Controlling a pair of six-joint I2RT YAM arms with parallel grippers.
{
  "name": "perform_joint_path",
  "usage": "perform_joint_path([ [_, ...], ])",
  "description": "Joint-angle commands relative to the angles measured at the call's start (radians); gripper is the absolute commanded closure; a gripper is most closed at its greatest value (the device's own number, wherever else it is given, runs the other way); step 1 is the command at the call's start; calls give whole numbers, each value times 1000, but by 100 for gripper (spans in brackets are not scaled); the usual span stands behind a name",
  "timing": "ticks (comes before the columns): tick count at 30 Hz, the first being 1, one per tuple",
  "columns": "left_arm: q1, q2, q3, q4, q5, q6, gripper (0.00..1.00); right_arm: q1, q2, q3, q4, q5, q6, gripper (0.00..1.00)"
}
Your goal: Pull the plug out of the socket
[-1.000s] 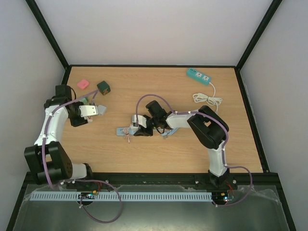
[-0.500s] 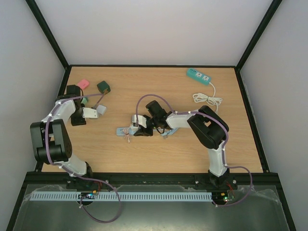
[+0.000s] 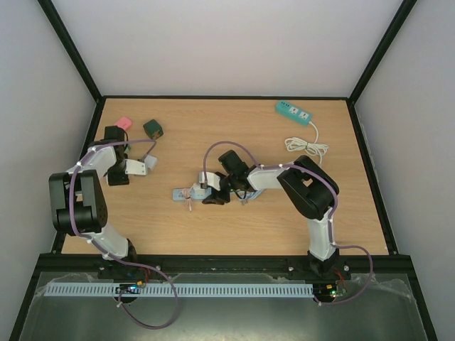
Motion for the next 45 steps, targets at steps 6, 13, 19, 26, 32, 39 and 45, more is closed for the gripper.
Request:
perform_joint_path([
  [6,-3,-39,45,-104,124,-30,18,-7,1,-66,-132,57,-10,41],
  [13,4,-75,130,-211,302,-63,6,-37,-39,-89,-111,24,-9,39],
  [19,3,-117,178,-300,622,-121,4,-63,-80,-118,-84,-2,-17,37],
  [26,-65,-224,100,-237,916,-280,4,-69,-131,-134,-73,-61,-20,37],
  [32,-215,-327,-38,-56,1002,-476,4,-69,-169,-152,-21,-98,11,36],
  [39,-389,-320,-137,124,975,-609,4,-68,-189,-163,20,-109,38,33],
  [45,-494,-269,-186,220,933,-644,6,-50,-169,-164,61,-88,60,34],
])
